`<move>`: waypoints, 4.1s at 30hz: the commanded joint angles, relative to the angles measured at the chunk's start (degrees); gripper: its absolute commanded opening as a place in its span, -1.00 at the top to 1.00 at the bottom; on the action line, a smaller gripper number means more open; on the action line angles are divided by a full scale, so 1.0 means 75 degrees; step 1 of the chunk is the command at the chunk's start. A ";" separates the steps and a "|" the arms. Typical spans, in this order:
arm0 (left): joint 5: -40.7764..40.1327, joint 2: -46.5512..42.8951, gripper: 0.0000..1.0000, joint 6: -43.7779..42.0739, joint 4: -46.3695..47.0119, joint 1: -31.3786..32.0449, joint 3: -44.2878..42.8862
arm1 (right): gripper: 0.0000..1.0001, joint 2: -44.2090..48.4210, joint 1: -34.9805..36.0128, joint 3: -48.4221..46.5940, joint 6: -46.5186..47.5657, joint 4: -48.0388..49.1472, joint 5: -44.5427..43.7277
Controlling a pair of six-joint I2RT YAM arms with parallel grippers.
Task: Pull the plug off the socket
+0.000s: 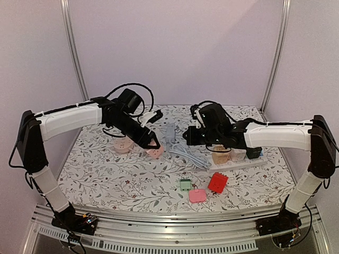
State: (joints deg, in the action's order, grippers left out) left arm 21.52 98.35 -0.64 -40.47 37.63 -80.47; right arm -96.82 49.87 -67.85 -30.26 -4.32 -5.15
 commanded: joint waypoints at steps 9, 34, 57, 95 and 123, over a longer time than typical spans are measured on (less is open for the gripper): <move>0.0966 -0.0506 0.65 0.0767 0.0283 -0.0902 0.0205 | 1.00 -0.0402 0.0314 -0.0165 -0.0277 0.0053 -0.0725; 0.1813 -0.1170 0.65 0.2247 0.1693 -0.2663 0.0873 | 1.00 -0.0626 0.1536 -0.0331 0.1227 -0.0046 0.1189; 0.3643 -0.1086 0.65 0.2063 0.1975 -0.2192 0.0857 | -0.48 0.0389 0.0945 0.0617 0.0640 0.0174 -0.0408; 0.6643 -0.0730 0.62 0.1795 0.1880 -0.0788 0.0662 | -0.27 -0.0348 0.1408 0.1746 0.4881 0.4994 0.1292; 0.1506 -0.1935 -0.99 0.1055 0.1564 -0.0796 0.1037 | 1.00 0.0786 0.1413 0.0902 0.3413 0.1301 -0.0845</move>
State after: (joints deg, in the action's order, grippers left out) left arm 40.51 85.10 9.82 -28.36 30.39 -73.69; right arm -92.86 60.36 -55.35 -2.79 14.85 -4.73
